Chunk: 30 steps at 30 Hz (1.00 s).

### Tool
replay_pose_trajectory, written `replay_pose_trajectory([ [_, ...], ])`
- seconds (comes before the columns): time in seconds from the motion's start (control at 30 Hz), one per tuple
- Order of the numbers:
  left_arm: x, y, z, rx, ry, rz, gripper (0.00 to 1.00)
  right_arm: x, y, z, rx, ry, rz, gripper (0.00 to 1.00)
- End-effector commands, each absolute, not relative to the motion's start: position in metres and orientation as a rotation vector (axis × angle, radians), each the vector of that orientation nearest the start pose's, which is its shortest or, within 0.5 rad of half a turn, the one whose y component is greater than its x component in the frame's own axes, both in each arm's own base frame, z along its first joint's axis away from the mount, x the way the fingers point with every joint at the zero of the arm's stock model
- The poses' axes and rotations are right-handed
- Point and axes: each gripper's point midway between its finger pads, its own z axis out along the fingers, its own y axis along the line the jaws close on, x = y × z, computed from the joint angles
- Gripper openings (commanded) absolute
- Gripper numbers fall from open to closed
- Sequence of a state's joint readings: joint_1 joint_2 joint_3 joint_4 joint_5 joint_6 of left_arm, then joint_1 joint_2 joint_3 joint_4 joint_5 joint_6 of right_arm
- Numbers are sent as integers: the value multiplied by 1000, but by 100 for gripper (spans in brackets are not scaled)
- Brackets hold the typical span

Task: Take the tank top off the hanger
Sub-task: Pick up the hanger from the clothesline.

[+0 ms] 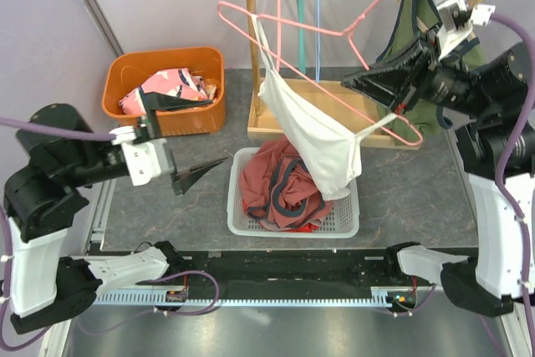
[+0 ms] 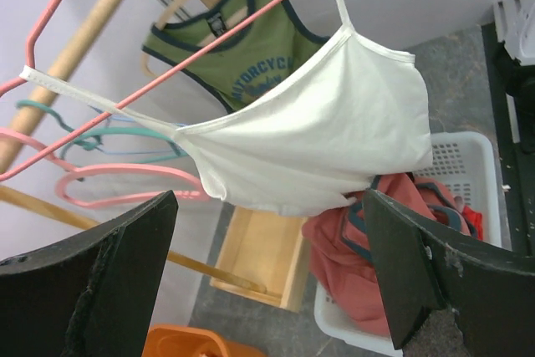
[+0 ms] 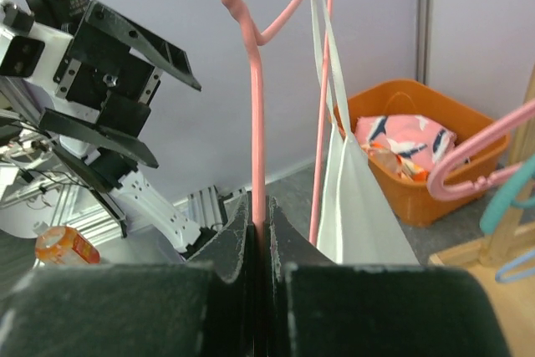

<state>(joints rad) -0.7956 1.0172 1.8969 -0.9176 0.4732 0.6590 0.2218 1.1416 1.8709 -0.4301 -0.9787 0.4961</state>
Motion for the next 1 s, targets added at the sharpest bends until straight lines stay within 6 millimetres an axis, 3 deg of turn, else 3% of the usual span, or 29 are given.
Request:
replay_pose_trajectory([
  [0.0, 100, -193, 550, 1290, 840, -511, 99, 138, 201, 644, -832, 1060, 1194, 0],
  [0.1, 100, -190, 544, 1291, 854, -512, 99, 119, 201, 671, -860, 954, 1243, 0],
  [0.2, 100, -189, 540, 1288, 870, -518, 99, 115, 200, 680, -854, 926, 1275, 0],
  [0.37, 98, -185, 540, 1280, 872, -518, 100, 125, 202, 660, -837, 986, 1267, 0],
  [0.57, 92, -184, 549, 1274, 848, -535, 99, 154, 206, 601, -793, 1154, 1265, 0],
  [0.6, 88, -184, 551, 1277, 837, -547, 99, 173, 209, 572, -781, 1232, 1246, 0],
  [0.73, 81, -182, 563, 1269, 804, -562, 100, 207, 212, 516, -756, 1419, 1174, 0],
  [0.97, 74, -178, 592, 1237, 742, -553, 99, 193, 227, 478, -896, 1516, 1103, 0],
])
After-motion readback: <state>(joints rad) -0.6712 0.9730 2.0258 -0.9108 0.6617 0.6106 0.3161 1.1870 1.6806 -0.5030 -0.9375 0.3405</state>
